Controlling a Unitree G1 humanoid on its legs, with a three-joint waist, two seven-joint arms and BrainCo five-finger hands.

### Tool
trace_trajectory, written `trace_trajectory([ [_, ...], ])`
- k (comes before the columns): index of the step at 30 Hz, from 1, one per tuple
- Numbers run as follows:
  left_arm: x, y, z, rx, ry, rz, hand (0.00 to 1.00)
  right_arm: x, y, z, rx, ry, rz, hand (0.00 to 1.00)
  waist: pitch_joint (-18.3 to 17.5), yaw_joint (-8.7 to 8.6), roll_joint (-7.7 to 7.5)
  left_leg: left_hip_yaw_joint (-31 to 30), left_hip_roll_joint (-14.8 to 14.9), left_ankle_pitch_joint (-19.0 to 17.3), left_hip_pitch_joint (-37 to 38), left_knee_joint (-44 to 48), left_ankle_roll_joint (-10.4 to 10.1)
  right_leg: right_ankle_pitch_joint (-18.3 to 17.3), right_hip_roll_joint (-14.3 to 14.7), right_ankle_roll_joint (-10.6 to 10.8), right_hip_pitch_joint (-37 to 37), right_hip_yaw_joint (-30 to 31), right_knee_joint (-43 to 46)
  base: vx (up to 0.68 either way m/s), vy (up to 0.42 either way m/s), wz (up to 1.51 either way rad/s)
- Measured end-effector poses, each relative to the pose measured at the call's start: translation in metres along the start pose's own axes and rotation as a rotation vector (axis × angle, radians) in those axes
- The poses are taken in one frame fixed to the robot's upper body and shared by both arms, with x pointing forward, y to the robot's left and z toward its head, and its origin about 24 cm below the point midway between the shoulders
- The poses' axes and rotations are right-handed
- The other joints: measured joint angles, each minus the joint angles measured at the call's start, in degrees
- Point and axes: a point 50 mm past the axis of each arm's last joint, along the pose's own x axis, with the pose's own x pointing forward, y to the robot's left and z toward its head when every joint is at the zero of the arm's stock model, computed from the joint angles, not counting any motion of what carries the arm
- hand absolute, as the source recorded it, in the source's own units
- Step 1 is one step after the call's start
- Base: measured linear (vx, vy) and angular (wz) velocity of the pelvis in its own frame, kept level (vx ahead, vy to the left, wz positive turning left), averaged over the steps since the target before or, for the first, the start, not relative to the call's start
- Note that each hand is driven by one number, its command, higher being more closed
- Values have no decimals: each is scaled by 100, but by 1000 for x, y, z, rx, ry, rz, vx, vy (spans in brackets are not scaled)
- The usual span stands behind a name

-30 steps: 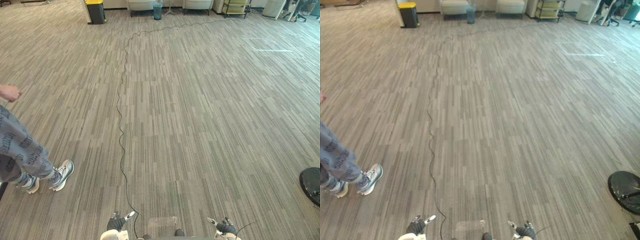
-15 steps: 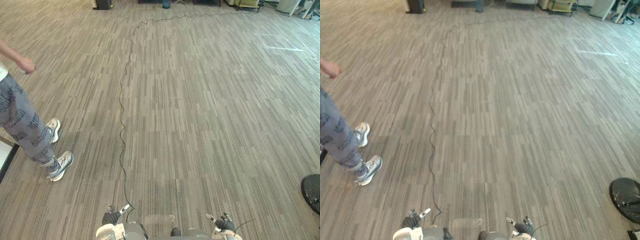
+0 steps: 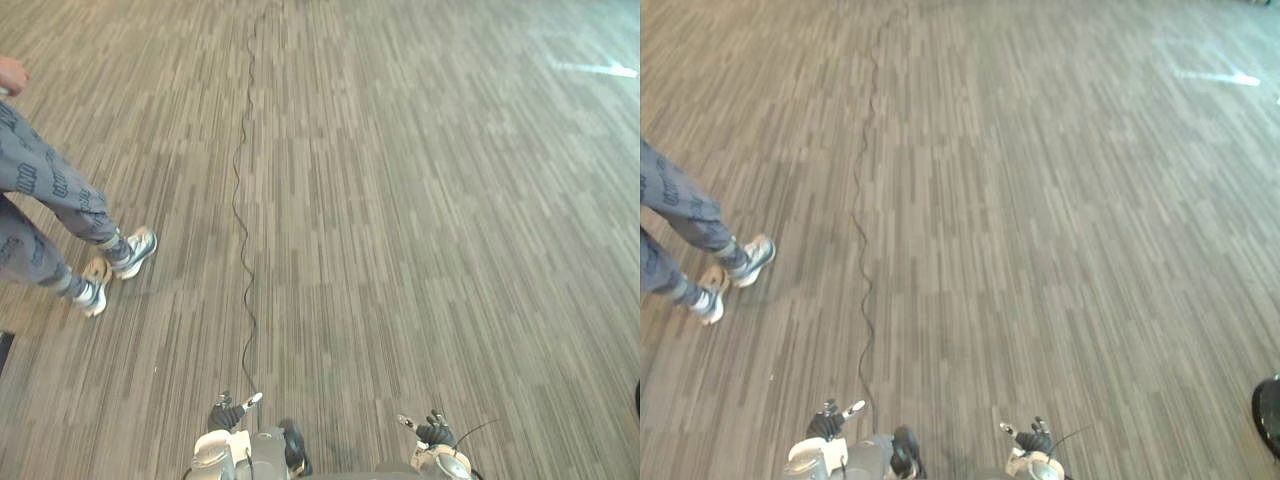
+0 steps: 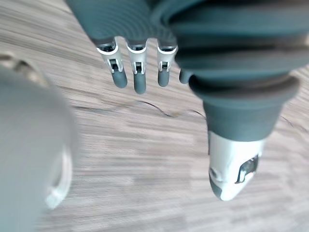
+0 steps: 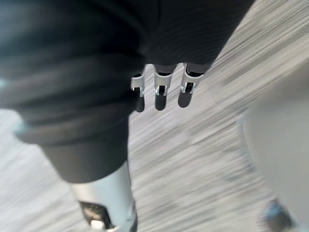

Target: Pick up cushions and gather them together orderly.

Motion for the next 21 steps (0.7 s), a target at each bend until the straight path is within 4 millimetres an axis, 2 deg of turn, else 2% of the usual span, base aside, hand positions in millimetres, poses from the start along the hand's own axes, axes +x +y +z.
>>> trace_trajectory([
  [2,1,-4,0,0,7,-12,0,1,1,7,5,-35,2,0,28,-91,48,3,-1,-93,453,-301,-134,-294,42,-419,-621,-468,-18,435,73,-12],
  [3,3,-7,2,6,8,-23,0,2,2,14,6,-62,6,0,34,-222,49,12,0,-124,768,-555,-253,-439,45,-530,-1138,-898,-614,492,40,25],
  [4,4,-12,4,5,11,-36,0,3,-3,16,-1,-67,-7,0,52,-287,77,4,-4,-82,1034,-792,-394,-396,111,-580,-1505,-1172,-1586,504,18,32],
  [5,4,-15,4,2,15,-41,0,3,-6,15,-7,-61,-13,0,59,-299,95,2,-6,-79,1151,-894,-400,-321,142,-659,-1593,-1256,-2054,707,-41,42],
  [6,5,-17,4,8,20,-51,0,4,-11,14,-2,-49,-26,0,59,-322,130,-77,-35,-48,1451,-1125,-456,169,346,-779,-1739,-1316,-3532,832,-95,50],
  [7,4,-17,1,10,33,-50,0,5,-15,11,-13,-34,-34,0,77,-393,131,-316,-34,-49,1719,-1250,-498,1092,596,-1046,-1763,-1124,-4433,903,-120,54],
  [8,4,-16,-1,8,40,-47,0,5,-16,11,-17,-29,-36,0,87,-435,150,-388,0,-40,1807,-1260,-537,1514,681,-1233,-1702,-1016,-4516,808,-112,30],
  [9,4,-18,-4,-13,55,-45,0,11,-16,24,-36,-57,-33,0,156,-430,440,-512,291,192,1977,-1246,-830,1510,932,-1390,-1585,-1084,-4397,795,-132,16],
  [10,5,-25,2,-26,41,-61,0,12,-14,31,-39,-77,-25,0,236,-407,507,-731,361,733,1877,-924,-823,1243,843,-1422,-1635,-1147,-3885,756,-150,13],
  [11,5,-27,2,-29,41,-66,0,12,-15,30,-35,-75,-27,0,251,-417,516,-839,395,959,1809,-659,-716,1131,805,-1419,-1584,-1191,-3737,726,-232,38],
  [12,3,-30,-2,-47,52,-69,0,11,-15,26,-10,-62,-34,0,272,-493,555,-1166,661,1638,1414,675,-496,734,786,-1399,-1074,-1277,-3764,693,-207,37],
  [13,1,-29,-4,-71,50,-62,0,10,-15,24,-22,-56,-24,0,289,-463,638,-1532,1028,2117,773,2373,-343,480,873,-1437,-585,-1302,-3948,674,-171,27],
  [14,1,-30,-4,-76,46,-65,0,10,-14,24,-27,-58,-20,0,298,-434,680,-1631,1185,2116,475,3075,-322,392,928,-1446,-403,-1289,-3988,633,-78,-18],
  [15,2,-26,-2,-95,38,-49,0,10,-11,24,-39,-56,-9,0,345,-329,674,-1705,1459,1980,-157,4445,-279,187,1053,-1484,85,-1204,-4108,471,-40,-28],
  [16,2,-25,-1,-99,35,-44,0,10,-10,23,-43,-54,-4,0,360,-313,649,-1701,1510,1896,-317,4660,-274,122,1070,-1470,240,-1176,-4183,576,-39,-33],
  [17,2,-22,5,-104,4,-36,0,9,-6,21,-54,-46,8,0,403,-254,553,-1642,1581,1651,-810,4996,-278,-70,1088,-1443,734,-1061,-4466,553,-32,-29],
  [18,3,-21,11,-107,-28,-34,0,8,-3,18,-52,-31,17,0,410,-173,483,-1485,1613,1398,-1274,4851,-292,-236,1087,-1408,1178,-925,-4815,538,-17,-33],
  [19,3,-21,13,-108,-35,-35,0,8,-2,17,-50,-30,19,0,423,-163,462,-1434,1620,1343,-1383,4767,-299,-258,1087,-1390,1267,-893,-4873,533,26,-48],
  [20,3,-21,17,-110,-55,-34,0,8,3,18,-39,-32,28,0,438,-126,446,-1206,1599,1075,-1740,4216,-299,-327,1052,-1317,1637,-732,-5130,654,119,-50],
  [21,3,-20,18,-108,-65,-32,0,8,9,19,-28,-35,39,0,449,-113,422,-961,1407,880,-1956,3406,-292,-421,935,-1207,1983,-582,-5343,556,115,-48],
])
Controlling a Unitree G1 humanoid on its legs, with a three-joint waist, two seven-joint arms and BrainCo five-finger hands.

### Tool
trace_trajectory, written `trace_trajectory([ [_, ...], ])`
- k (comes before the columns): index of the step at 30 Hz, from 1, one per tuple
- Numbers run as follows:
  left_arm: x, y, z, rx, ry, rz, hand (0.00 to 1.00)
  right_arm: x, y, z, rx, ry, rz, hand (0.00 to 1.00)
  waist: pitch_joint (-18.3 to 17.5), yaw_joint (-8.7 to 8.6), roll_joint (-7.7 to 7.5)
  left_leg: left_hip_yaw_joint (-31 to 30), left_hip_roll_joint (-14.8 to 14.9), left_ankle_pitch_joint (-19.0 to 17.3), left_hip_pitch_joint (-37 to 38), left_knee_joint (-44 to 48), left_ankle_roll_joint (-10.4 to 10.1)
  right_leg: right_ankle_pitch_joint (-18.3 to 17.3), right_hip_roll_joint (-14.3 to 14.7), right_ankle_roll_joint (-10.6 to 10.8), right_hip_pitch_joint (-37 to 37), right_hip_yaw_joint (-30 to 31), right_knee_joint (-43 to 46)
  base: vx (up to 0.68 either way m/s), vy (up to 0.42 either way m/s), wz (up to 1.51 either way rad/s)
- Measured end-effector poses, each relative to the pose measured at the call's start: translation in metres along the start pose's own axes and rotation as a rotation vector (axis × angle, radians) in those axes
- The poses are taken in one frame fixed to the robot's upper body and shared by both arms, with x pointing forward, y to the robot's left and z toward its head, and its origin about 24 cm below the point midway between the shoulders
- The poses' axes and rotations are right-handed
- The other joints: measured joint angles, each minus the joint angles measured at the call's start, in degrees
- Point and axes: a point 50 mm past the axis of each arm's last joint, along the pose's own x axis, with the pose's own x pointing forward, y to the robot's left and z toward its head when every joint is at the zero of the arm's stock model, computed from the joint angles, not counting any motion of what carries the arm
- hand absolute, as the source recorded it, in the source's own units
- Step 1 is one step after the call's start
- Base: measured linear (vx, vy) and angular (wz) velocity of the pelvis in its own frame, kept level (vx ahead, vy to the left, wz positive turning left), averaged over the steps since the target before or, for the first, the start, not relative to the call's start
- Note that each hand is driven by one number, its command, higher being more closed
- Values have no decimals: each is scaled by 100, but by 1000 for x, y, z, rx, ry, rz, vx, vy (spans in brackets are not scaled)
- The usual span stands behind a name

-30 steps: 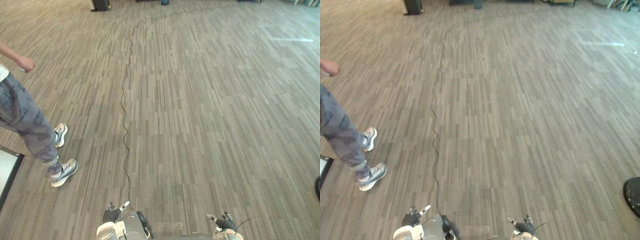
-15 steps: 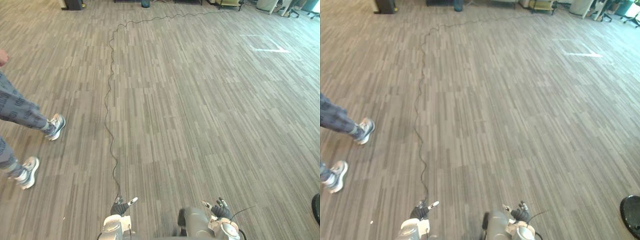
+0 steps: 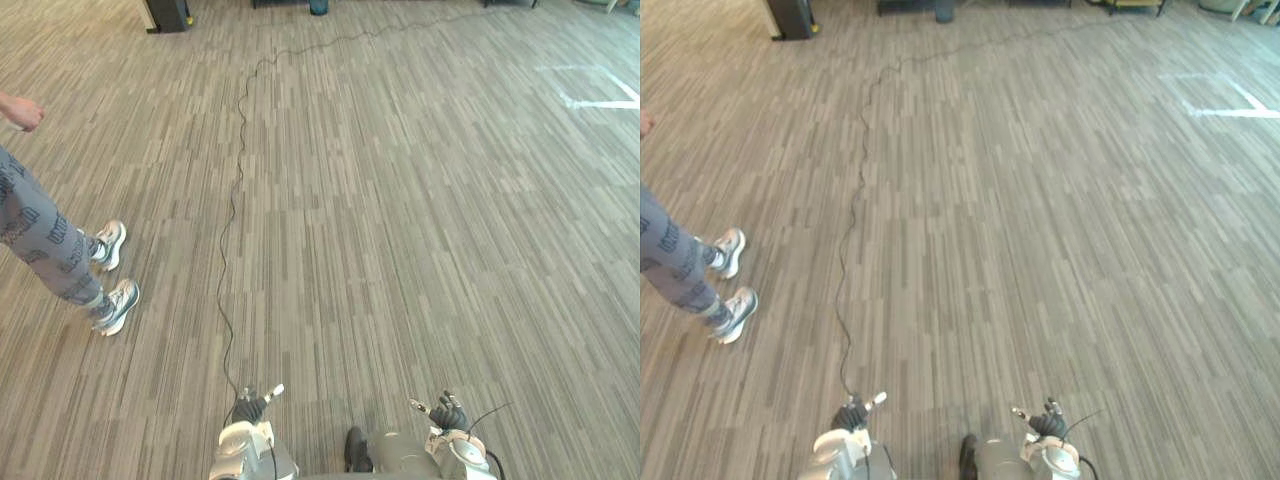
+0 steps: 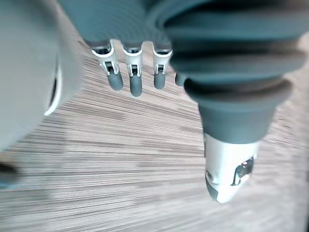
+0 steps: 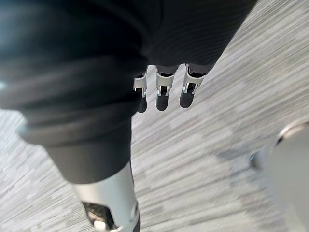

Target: Pick up cushions and gather them together orderly.

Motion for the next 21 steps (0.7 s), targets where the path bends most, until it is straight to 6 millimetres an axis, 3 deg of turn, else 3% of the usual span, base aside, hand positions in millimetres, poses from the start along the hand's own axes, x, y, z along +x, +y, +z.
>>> trace_trajectory([
  [1,0,-1,1,2,-3,-2,0,0,1,0,2,1,1,0,4,1,-12,32,-63,-13,-29,-218,-15,-24,-44,33,65,28,-36,687,220,-49],
  [2,0,-4,3,17,-16,-18,0,-1,2,-2,8,5,1,0,-10,24,-54,130,-428,26,-158,-1393,-87,-148,-238,183,293,187,-132,592,239,-66],
  [3,-1,-6,1,17,-12,-23,0,-2,0,-4,7,10,-4,0,-55,100,-36,81,-764,358,-84,-2880,-147,-290,-368,299,482,426,-194,714,303,-79],
  [4,-1,-6,1,17,-12,-25,0,-2,-1,-5,5,13,-7,0,-65,137,-14,-16,-834,677,-91,-3148,-81,-338,-358,324,527,559,-188,620,315,-94],
  [5,0,-2,4,25,-25,-18,0,-4,4,-12,11,41,-1,0,-143,231,-204,-67,-1070,852,38,-3135,99,-392,-561,332,602,968,-175,627,341,-62],
  [6,0,1,5,28,-29,-9,0,-5,8,-15,3,48,16,0,-267,172,-321,-6,-1110,617,-2,-3040,89,-189,-627,193,441,1247,-81,738,416,-71],
  [9,0,11,3,36,-27,11,0,-8,7,-21,-6,63,13,0,-482,249,-627,452,-1069,-198,253,-2403,223,14,-820,518,100,1921,1026,572,276,-69],
  [10,-1,13,0,39,-14,15,0,-7,8,-17,-23,47,25,0,-486,277,-653,725,-1066,-454,682,-2429,263,349,-850,1124,-369,1989,2256,597,211,-111],
  [11,-1,12,-3,43,3,13,0,-7,10,-16,-38,38,39,0,-471,254,-633,799,-1080,-550,1000,-2522,267,626,-810,1864,-787,1971,3281,558,184,-97],
  [12,-1,12,-4,45,8,11,0,-7,11,-16,-40,36,42,0,-457,242,-610,803,-1080,-572,1108,-2559,268,661,-785,1908,-926,1935,3588,371,86,-83],
  [13,-1,7,-8,59,38,-7,0,-8,10,-17,-49,37,45,0,-393,193,-502,841,-1067,-643,1669,-2820,202,528,-702,1726,-1520,1561,4792,460,87,-84],
  [15,-2,1,-13,80,59,-32,0,-7,10,-7,-49,-15,49,0,-344,150,-354,1093,-1061,-658,2469,-3452,176,159,-768,1028,-2383,569,5176,626,115,-97],
  [16,-1,0,-12,80,58,-35,0,-7,11,-2,-45,-37,54,0,-327,89,-332,1136,-1035,-681,2784,-3735,132,-3,-771,743,-2760,47,4895,500,89,-56],
  [18,2,-4,-9,86,62,-44,0,-7,8,3,-26,-62,40,0,-302,-65,-348,1260,-935,-745,3157,-3920,14,-72,-776,590,-3229,-525,4054,538,-13,-13],
  [19,2,-7,-9,102,68,-57,0,-5,7,7,-16,-71,33,0,-295,-103,-343,1324,-910,-743,3318,-3989,11,10,-779,548,-3395,-715,3472,676,-96,-6],
  [20,2,-10,-10,108,70,-68,0,-4,0,7,-12,-67,10,0,-282,-140,-314,1470,-888,-724,3607,-4166,-20,329,-770,372,-3562,-1016,2465,477,-94,-5],
  [21,2,-11,-10,113,70,-71,0,-4,-2,7,-16,-64,7,0,-277,-141,-309,1485,-888,-707,3702,-4233,-50,483,-756,328,-3593,-1099,2170,606,-127,-2],
])
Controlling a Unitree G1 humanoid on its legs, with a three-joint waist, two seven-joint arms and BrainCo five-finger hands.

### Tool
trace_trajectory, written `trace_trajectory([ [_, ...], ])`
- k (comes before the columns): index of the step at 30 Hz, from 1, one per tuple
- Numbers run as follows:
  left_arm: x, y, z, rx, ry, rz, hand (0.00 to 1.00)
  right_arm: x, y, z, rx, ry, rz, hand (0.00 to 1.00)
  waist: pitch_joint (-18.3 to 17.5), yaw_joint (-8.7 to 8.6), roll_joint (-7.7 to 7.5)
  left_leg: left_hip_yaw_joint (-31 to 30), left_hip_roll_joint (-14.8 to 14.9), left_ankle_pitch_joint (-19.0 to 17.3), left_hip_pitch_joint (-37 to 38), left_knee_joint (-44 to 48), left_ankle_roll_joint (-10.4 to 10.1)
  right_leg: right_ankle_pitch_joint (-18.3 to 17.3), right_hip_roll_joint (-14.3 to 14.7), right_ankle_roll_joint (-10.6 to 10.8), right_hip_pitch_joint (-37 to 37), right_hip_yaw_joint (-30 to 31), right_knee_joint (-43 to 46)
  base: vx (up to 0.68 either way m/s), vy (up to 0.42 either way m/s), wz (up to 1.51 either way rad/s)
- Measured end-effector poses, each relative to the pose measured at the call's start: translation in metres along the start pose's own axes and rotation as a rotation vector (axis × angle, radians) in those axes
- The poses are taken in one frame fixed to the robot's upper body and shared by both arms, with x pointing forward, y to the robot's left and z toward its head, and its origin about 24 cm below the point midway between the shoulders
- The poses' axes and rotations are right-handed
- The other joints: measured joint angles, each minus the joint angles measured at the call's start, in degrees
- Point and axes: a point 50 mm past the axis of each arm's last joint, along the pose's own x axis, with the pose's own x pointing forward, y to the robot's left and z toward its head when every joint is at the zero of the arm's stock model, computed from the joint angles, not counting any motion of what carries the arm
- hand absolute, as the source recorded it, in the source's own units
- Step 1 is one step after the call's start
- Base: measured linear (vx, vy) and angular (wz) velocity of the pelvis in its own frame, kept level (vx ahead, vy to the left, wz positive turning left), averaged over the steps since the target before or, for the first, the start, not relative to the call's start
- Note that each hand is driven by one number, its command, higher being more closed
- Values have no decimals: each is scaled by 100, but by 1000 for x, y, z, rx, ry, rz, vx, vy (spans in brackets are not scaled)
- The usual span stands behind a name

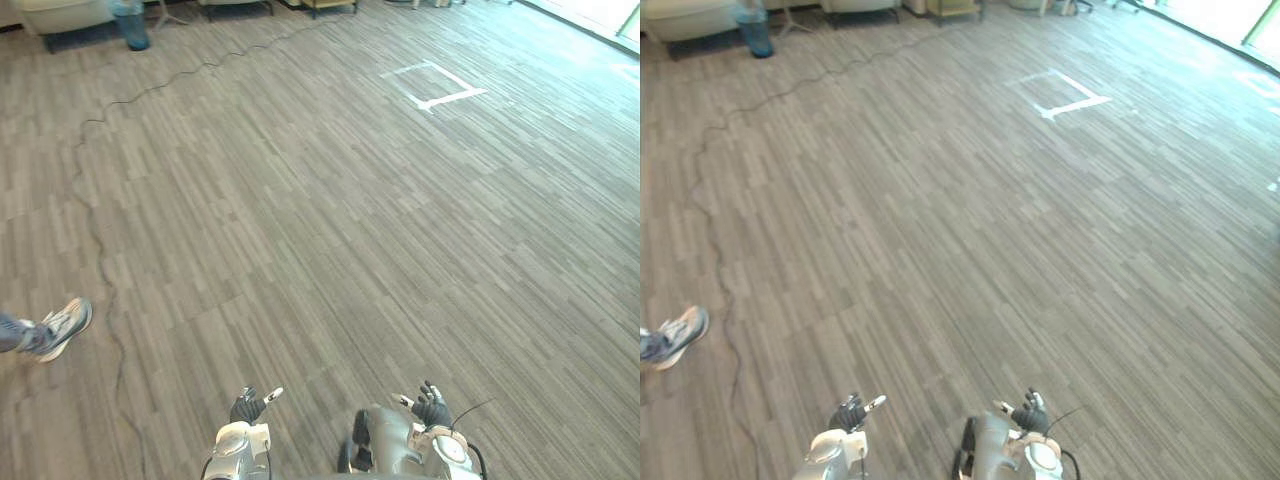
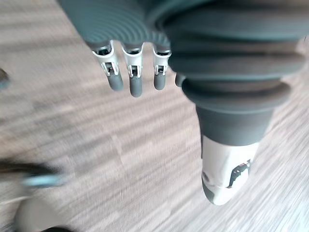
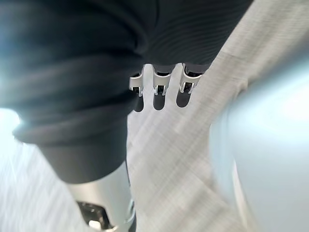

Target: Pick up cushions and gather them together orderly.

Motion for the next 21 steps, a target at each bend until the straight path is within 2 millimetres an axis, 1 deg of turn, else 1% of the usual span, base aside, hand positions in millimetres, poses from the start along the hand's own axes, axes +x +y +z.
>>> trace_trajectory([
  [1,-1,0,-4,-2,12,1,0,-2,-5,-6,-8,21,-11,0,5,8,-40,36,-124,136,370,-198,-244,927,5,-350,36,-155,-807,647,-131,-20],
  [2,-2,-2,-9,-16,31,3,0,1,-12,-2,-28,17,-24,0,-11,-19,153,51,100,476,618,-234,-705,880,127,-839,42,-272,-387,657,-129,-23],
  [3,-2,-2,-8,-18,31,3,0,2,-12,0,-32,13,-23,0,-8,-19,179,2,145,628,605,-171,-816,713,123,-913,12,-264,-246,671,-181,-16],
  [4,-1,-5,-7,-8,33,-6,0,3,-15,1,-25,12,-31,0,42,-81,234,-304,339,1119,433,330,-847,297,177,-933,35,-272,94,659,-267,-14],
  [5,-1,-5,-7,-29,31,2,0,3,-15,2,-2,11,-41,0,106,-71,356,-835,796,1806,-51,1704,-495,21,422,-969,372,-222,-4,655,-319,-17],
  [6,-1,-5,-7,-37,31,5,0,3,-16,3,-3,9,-42,0,123,-73,402,-1069,966,2060,-318,2289,-342,-31,519,-962,527,-222,-120,741,-337,-51],
  [7,-1,-3,-5,-62,23,17,0,3,-15,3,-5,8,-42,0,206,-48,485,-1608,1313,2206,-1066,4132,-142,-117,842,-1013,1076,-114,-482,476,-197,-45],
  [8,-2,-2,-5,-64,21,19,0,3,-13,3,-5,11,-39,0,232,-29,470,-1683,1365,2180,-1227,4555,-160,-129,931,-1031,1259,-48,-584,708,-213,-83],
  [9,-3,0,-4,-67,9,26,0,2,-7,-1,-6,23,-21,0,298,39,375,-1887,1391,1852,-1810,5571,-224,-181,1117,-1114,1970,172,-1021,592,-139,-81],
  [10,-2,1,2,-68,-18,29,0,1,-1,-4,-12,35,-6,0,310,70,266,-1919,1285,1519,-2363,5765,-173,-225,1203,-1122,2557,374,-1454,688,-154,-82],
  [11,-2,1,3,-69,-26,28,0,0,1,-6,-12,41,0,0,301,91,234,-1878,1252,1398,-2552,5692,-146,-243,1241,-1090,2718,470,-1625,511,-93,-74],
  [12,-2,0,7,-73,-52,26,0,0,7,-7,-18,49,17,0,276,132,189,-1732,1176,1127,-3079,5266,-90,-277,1329,-1020,3107,720,-1965,469,-50,-82],
  [13,-3,1,9,-76,-70,28,0,1,11,-5,-24,46,31,0,262,148,212,-1527,1049,898,-3428,4581,-8,-317,1384,-951,3422,960,-2205,472,-29,-84],
  [14,-3,1,10,-79,-76,29,0,1,11,-5,-24,46,32,0,257,150,220,-1461,977,826,-3543,4228,3,-340,1391,-922,3536,1074,-2277,515,25,-88],
  [15,-3,1,11,-85,-82,30,0,1,11,-5,-20,46,33,0,251,172,232,-1437,736,778,-3713,3364,-12,-413,1375,-878,3780,1309,-2398,580,83,-113],
  [16,-3,1,13,-97,-95,30,0,1,11,-5,-17,47,31,0,255,269,224,-1475,344,896,-3783,2137,-120,-518,1307,-745,4071,1668,-2538,617,119,-111],
  [17,-3,1,14,-98,-98,31,0,1,11,-5,-17,47,30,0,254,291,220,-1487,276,938,-3787,1910,-145,-531,1286,-721,4143,1739,-2577,668,188,-132],
  [18,-4,2,14,-97,-106,35,0,1,9,-8,-21,58,23,0,223,358,180,-1678,-72,1431,-3786,1088,23,-627,1200,-563,4414,2069,-2719,704,246,-137],
  [19,-3,9,15,-87,-109,49,0,-2,13,-17,-18,96,29,0,69,438,-40,-1763,-307,1742,-3706,1084,266,-693,980,-458,4475,2498,-2670,727,248,-125],
  [20,-3,11,15,-85,-109,54,0,-2,14,-18,-14,98,32,0,24,392,-113,-1743,-341,1721,-3706,1047,277,-680,924,-439,4452,2535,-2636,756,255,-87],
  [21,-3,14,16,-83,-106,59,0,-3,14,-20,-12,102,33,0,-37,301,-234,-1611,-283,1435,-3671,1247,374,-525,803,-232,4235,2751,-2240,763,246,-48],
])
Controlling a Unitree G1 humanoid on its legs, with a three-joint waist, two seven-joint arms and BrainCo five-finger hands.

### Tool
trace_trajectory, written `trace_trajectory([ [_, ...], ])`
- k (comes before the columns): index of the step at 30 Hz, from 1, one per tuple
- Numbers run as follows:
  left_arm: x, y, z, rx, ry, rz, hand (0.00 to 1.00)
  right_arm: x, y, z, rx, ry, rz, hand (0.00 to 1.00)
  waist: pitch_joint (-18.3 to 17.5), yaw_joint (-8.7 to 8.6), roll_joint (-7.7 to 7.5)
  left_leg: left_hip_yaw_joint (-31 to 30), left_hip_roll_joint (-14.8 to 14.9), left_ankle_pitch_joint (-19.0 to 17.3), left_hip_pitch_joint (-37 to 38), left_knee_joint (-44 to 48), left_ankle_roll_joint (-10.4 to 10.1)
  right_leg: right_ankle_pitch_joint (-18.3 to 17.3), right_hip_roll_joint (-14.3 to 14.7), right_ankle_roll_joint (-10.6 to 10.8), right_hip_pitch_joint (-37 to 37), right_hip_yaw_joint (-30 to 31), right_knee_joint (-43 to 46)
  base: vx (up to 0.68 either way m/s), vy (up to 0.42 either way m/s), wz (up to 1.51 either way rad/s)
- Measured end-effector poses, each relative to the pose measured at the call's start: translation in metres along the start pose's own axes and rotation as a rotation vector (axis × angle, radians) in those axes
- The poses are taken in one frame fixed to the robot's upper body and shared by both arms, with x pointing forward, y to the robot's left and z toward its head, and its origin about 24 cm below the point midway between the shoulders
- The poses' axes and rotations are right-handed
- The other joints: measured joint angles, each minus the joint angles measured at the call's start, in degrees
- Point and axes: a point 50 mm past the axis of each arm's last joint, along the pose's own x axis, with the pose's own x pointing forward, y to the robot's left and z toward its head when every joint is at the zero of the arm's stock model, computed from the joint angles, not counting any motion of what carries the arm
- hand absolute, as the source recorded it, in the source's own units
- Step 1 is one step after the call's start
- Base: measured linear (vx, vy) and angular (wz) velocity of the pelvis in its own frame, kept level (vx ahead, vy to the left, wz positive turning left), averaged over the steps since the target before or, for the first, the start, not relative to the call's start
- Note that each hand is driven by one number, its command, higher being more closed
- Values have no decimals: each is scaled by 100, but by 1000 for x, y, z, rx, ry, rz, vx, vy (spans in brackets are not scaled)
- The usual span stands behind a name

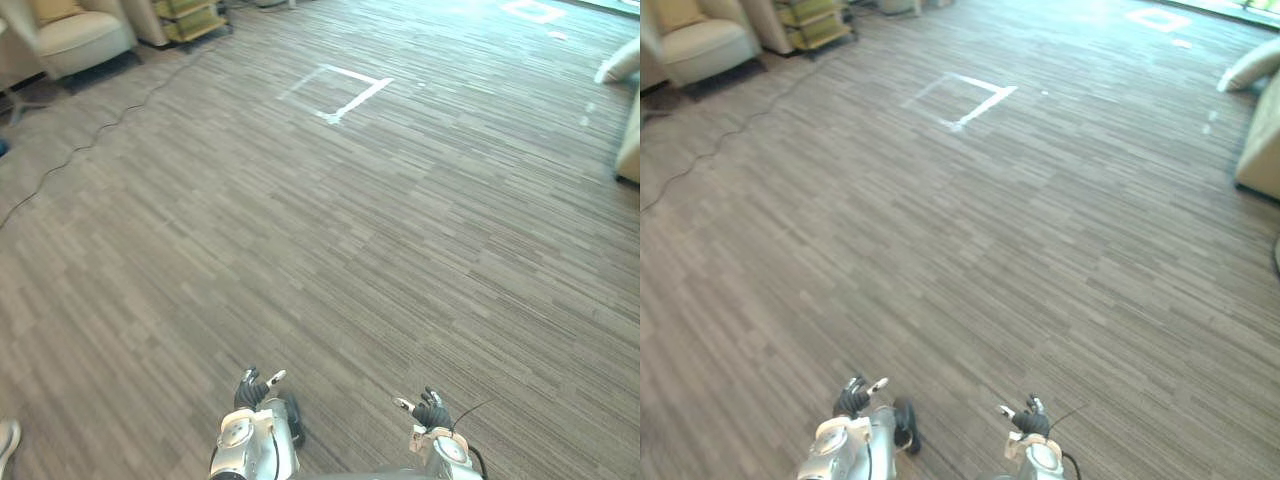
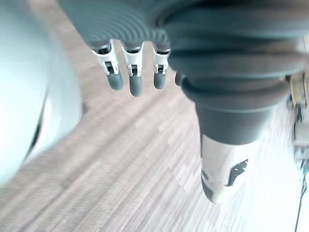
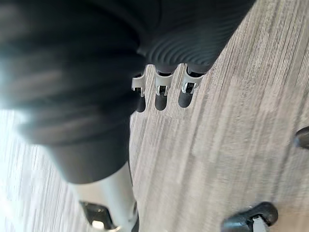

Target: Pick up cushions and gather them together orderly.

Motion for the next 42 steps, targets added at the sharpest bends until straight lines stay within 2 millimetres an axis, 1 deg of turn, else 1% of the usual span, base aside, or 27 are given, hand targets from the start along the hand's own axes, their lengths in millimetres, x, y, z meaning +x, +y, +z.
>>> trace_trajectory([
  [1,0,1,-1,1,4,2,0,-1,-2,-2,-4,6,-3,0,-1,42,-51,173,98,-221,122,162,24,128,8,209,-122,62,455,873,289,-108],
  [2,0,6,-3,1,13,15,0,-3,-2,-8,-10,19,0,0,8,122,-95,428,147,-602,747,66,-109,513,23,798,-670,-172,2079,682,229,-97],
  [4,0,5,-8,5,46,16,0,-3,-6,-7,-21,11,-5,0,66,16,8,452,155,-923,1335,-142,-235,832,-138,1261,-1367,-521,3748,580,167,-72],
  [5,-1,3,-13,17,79,9,0,-3,-6,-3,-24,-12,-2,0,63,-44,25,617,175,-1134,1818,-272,-279,441,-318,897,-1979,-933,4633,549,113,-51],
  [7,-1,-2,-16,38,94,-14,0,-3,-5,2,-24,-37,5,0,42,-65,60,853,234,-1260,2369,-618,-405,120,-554,539,-2737,-1585,4752,569,79,-55],
  [10,-2,-4,-21,55,114,-27,0,0,-4,12,-27,-71,12,0,47,-280,75,1119,280,-1276,3182,-1299,-576,34,-589,332,-3698,-2268,3407,528,21,-21],
  [12,-2,-7,-24,76,130,-41,0,1,-11,12,-41,-67,-3,0,49,-390,84,1116,281,-1271,3565,-1537,-583,420,-554,262,-3900,-2321,2211,617,-65,24],
  [13,-3,-8,-27,91,141,-49,0,0,-18,7,-34,-47,-18,0,54,-441,84,1085,243,-1271,3883,-1692,-598,1312,-529,135,-3900,-2239,1213,594,-123,29],
  [14,-5,-7,-30,90,150,-48,0,0,-22,6,-35,-42,-30,0,64,-491,103,1070,242,-1232,4031,-1747,-669,1750,-470,-285,-3786,-2267,1198,723,-137,-3],
  [15,-6,-9,-34,81,169,-48,0,4,-24,13,-46,-52,-35,0,38,-439,373,1114,424,-1000,4116,-1747,-847,1522,-317,-383,-3803,-2335,1470,793,-175,-24],
  [16,-5,-12,-32,84,163,-54,0,5,-25,16,-41,-60,-40,0,60,-473,400,918,354,-328,4135,-1645,-1150,967,-432,-443,-3917,-2289,2056,615,-168,-27],
  [17,-6,-17,-33,83,163,-64,0,5,-28,18,-33,-64,-48,0,61,-522,439,855,410,-186,4112,-1482,-1175,841,-424,-455,-3873,-2293,2133,727,-269,6],
  [19,-5,-13,-31,54,157,-37,0,5,-29,15,-52,-47,-52,0,85,-546,633,-143,1200,726,2990,1486,-872,452,-79,-484,-3036,-2314,1677,569,-256,-2],
  [22,-4,-6,-22,36,107,-14,0,4,-21,12,-84,-34,-24,0,255,-364,523,-478,1578,253,1460,4595,-870,154,294,-687,-1718,-1947,1060,537,-146,-60],
  [24,-4,-5,-15,28,74,-9,0,3,-17,7,-99,-15,-7,0,251,-260,384,-195,1493,-151,807,4352,-721,55,337,-704,-1092,-1667,607,425,-35,-73],
  [27,-4,-4,-8,18,23,-6,0,3,-14,7,-103,-13,3,0,229,-186,404,329,1280,-477,67,3051,-601,-35,319,-595,-481,-1226,140,514,42,-76],
  [28,-5,-3,-6,16,1,-1,0,4,-10,10,-119,-22,19,0,230,-159,400,488,865,-420,-123,1430,-674,-150,212,-477,-152,-920,-71,702,150,-82],
  [30,-5,-3,-7,19,5,-2,0,5,-10,11,-119,-23,17,0,210,-126,408,591,515,-148,-95,93,-712,-205,134,-383,151,-720,-344,656,199,-92],
  [31,-5,-5,-7,49,5,-23,0,5,-13,5,-130,6,11,0,116,17,438,525,217,721,-82,-577,-80,-302,59,-193,411,-378,-514,712,251,-100],
  [33,-2,0,-7,89,16,-24,0,5,-7,-1,-130,33,24,0,-23,-27,180,520,-51,723,-53,-526,193,-251,-236,-84,432,-287,-402,837,295,-29],
  [34,-2,3,-10,96,34,-21,0,2,-12,-9,-127,58,13,0,-45,-165,134,444,-73,253,-11,-64,360,136,-315,326,302,-184,287,788,285,24],
  [36,-2,9,-12,109,44,-8,0,-1,-10,-17,-120,80,15,0,-82,-144,24,457,-176,-149,318,104,375,442,-293,643,47,-103,1373,695,251,14],
  [37,-3,14,-15,119,60,0,0,-2,-12,-22,-121,97,11,0,-112,-161,-36,434,-260,-468,652,34,233,873,-290,1231,-262,-91,2387,844,228,13],
  [38,-3,14,-18,128,83,0,0,-3,-13,-21,-124,83,11,0,-32,-254,-79,333,-402,-949,1281,-45,143,1244,-432,1536,-1182,-251,4511,669,129,11],
  [39,-3,14,-19,128,90,-2,0,-2,-14,-19,-124,75,11,0,-30,-250,-86,330,-407,-1027,1416,-56,117,1116,-458,1390,-1350,-337,4793,784,95,8],
  [40,-5,8,-24,127,114,-17,0,-1,-18,-9,-132,30,5,0,1,-270,69,323,-378,-1286,1988,-256,14,538,-623,795,-2102,-790,5399,786,20,7],
  [42,-8,3,-31,140,131,-37,0,-2,-22,-2,-132,-17,-2,0,-40,-328,192,281,-303,-1448,2613,-670,-136,178,-726,603,-2879,-1264,5087,742,-15,18],
])
